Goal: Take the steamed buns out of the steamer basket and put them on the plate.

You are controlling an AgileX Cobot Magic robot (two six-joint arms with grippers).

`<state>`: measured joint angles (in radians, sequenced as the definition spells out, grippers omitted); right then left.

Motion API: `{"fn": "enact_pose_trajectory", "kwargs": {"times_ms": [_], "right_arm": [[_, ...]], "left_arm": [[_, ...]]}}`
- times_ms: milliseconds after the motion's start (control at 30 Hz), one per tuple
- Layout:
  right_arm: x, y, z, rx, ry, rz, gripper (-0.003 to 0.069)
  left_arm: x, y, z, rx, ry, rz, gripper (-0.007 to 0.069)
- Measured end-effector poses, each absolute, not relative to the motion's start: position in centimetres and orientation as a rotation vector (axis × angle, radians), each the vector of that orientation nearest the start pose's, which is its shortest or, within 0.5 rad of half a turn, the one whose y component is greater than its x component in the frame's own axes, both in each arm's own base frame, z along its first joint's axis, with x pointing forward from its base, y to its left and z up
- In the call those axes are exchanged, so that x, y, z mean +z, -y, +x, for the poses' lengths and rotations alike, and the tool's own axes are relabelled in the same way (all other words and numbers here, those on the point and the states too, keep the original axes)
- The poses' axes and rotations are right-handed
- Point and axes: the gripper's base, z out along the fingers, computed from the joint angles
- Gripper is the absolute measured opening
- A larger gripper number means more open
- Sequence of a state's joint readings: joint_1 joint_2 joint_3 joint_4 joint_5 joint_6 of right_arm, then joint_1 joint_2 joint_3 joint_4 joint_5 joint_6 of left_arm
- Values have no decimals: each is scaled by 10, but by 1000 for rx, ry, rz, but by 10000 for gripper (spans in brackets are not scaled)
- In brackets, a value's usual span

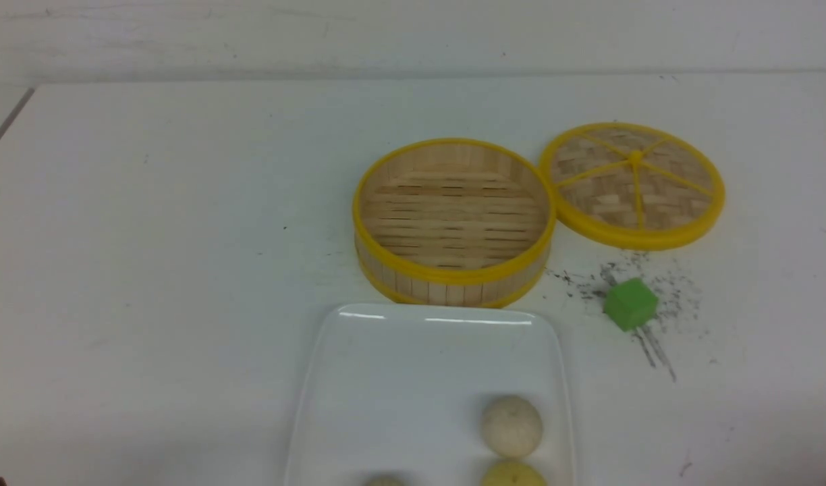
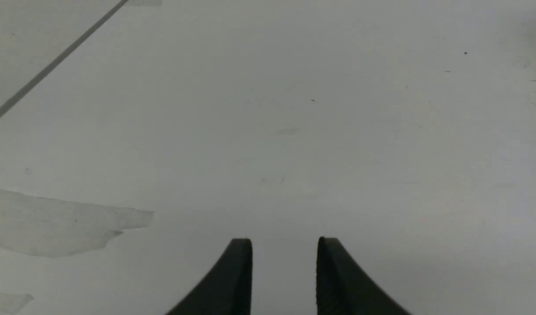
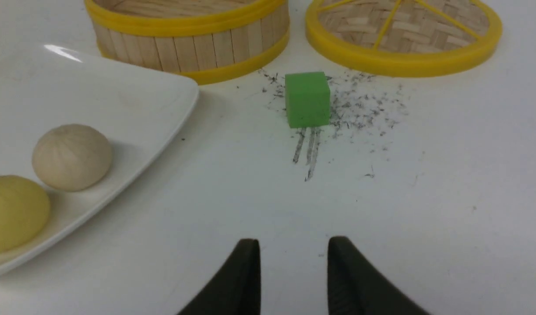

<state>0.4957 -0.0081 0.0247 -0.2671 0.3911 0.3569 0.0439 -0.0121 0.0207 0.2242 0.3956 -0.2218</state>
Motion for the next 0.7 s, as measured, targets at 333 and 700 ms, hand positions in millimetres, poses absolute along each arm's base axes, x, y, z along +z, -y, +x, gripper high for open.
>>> {"fn": "enact_pose_trajectory", "kwargs": {"times_ms": [333,700], "right_arm": [[171,-10,52,236,-1879,-156,242],[171,-5,52,180,-1882,-66,242]], "left_arm": [[172,-10,51,103,-1875,-113,242],[172,-10,51,106,-1875,-110,242]]}}
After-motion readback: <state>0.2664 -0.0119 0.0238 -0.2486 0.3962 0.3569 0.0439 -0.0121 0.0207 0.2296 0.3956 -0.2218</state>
